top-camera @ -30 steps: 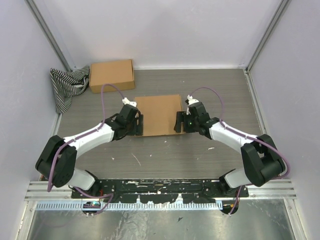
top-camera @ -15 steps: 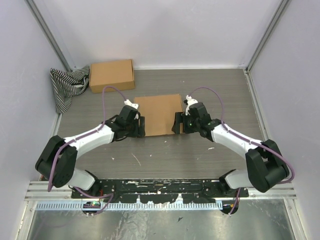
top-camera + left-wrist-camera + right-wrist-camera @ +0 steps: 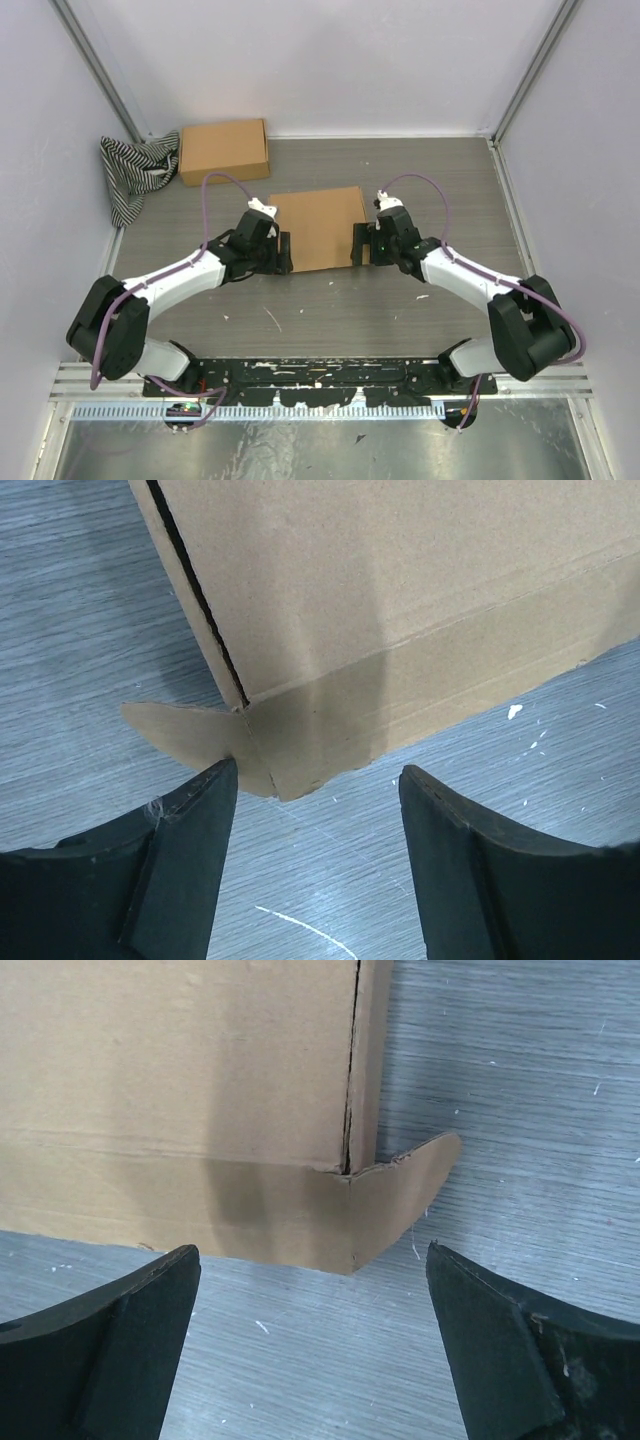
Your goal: Fold the paper box
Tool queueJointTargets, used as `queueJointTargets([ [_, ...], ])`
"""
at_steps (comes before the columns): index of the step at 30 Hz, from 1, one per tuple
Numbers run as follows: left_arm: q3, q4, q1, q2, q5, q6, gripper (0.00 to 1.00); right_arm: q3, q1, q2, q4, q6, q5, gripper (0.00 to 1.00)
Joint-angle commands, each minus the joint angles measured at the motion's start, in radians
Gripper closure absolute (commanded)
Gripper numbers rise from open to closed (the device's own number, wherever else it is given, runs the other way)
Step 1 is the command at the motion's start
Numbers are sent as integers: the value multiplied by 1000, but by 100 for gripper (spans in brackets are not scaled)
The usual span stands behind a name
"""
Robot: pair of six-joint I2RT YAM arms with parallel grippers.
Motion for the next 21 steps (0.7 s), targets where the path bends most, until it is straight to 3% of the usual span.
queueJointTargets([
  [1,8,35,-4,11,-18,-2,26,23,3,45,94,-23,26,0],
  [10,7,72,-4,45,2,-4,25,-43,2,46,235,-41,-110,0],
  [15,3,89,-4,42,45,-16,27,-27,4,54,210,-35,-164,0],
  [21,36,43,-4,43,76,-28,31,2,6,42,149,2,-194,8],
])
